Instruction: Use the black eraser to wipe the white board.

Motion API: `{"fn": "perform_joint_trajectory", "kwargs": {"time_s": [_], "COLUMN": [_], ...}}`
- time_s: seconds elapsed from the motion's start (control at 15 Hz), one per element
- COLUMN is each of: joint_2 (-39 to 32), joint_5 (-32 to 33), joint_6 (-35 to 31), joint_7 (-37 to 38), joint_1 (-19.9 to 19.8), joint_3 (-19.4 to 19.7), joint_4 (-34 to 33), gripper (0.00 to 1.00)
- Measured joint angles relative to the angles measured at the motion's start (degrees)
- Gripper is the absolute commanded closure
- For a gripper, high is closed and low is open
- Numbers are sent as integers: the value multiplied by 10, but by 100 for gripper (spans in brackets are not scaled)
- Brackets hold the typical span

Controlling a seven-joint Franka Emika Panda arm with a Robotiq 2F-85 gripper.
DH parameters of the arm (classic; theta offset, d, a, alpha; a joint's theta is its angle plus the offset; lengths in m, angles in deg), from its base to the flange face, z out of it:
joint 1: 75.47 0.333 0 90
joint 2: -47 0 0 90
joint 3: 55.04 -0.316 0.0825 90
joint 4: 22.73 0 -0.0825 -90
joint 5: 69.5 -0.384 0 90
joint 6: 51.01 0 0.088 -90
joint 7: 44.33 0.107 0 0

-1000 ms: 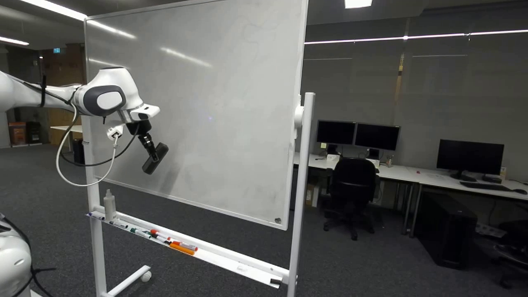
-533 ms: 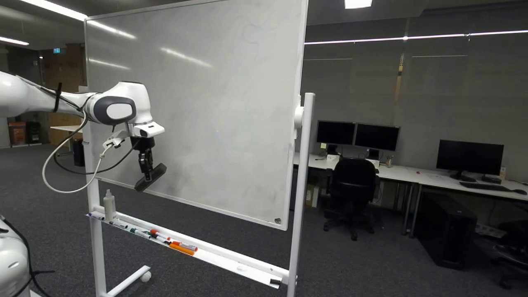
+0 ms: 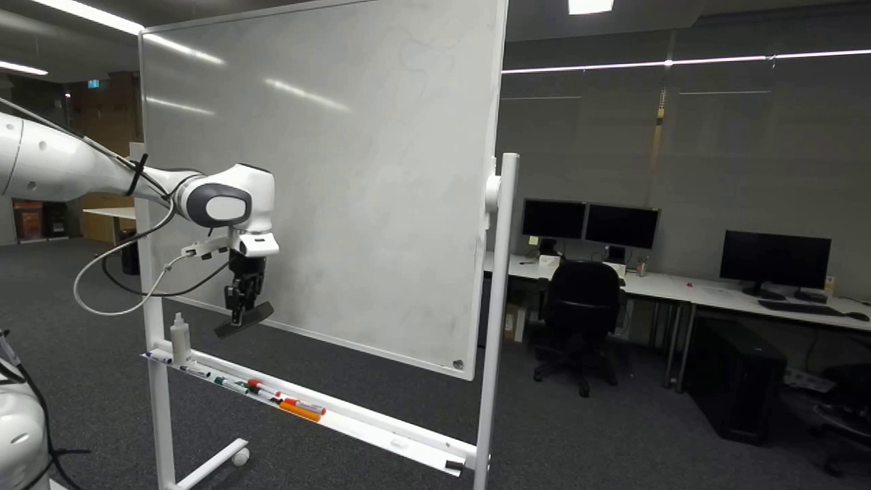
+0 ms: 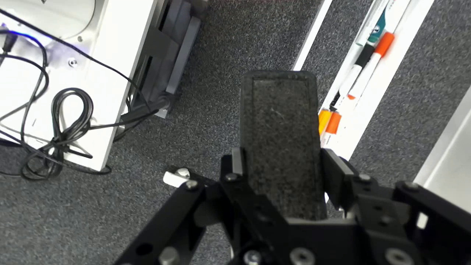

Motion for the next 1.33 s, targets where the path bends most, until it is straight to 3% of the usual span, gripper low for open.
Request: {"fn": "perform_joint_trajectory", "kwargs": {"time_s": [0.13,0.2,0.53,0.6,1.0,1.33], "joint_2": [-14,-18,-20,-20,-43,-161], "joint_5": [-4,-13,-13,-13,3,48], "joint_6": [0,0,0,0,-3,-80], "joint_7": [61,89,94,94,60,-16], "joint_1": [-1,-1,2,2,4,-8], "joint_3": [0,0,0,0,6,65], "joint_4": [-8,-15,-15,-15,-11,-8], "gripper": [70,45,45,70,70,70]}}
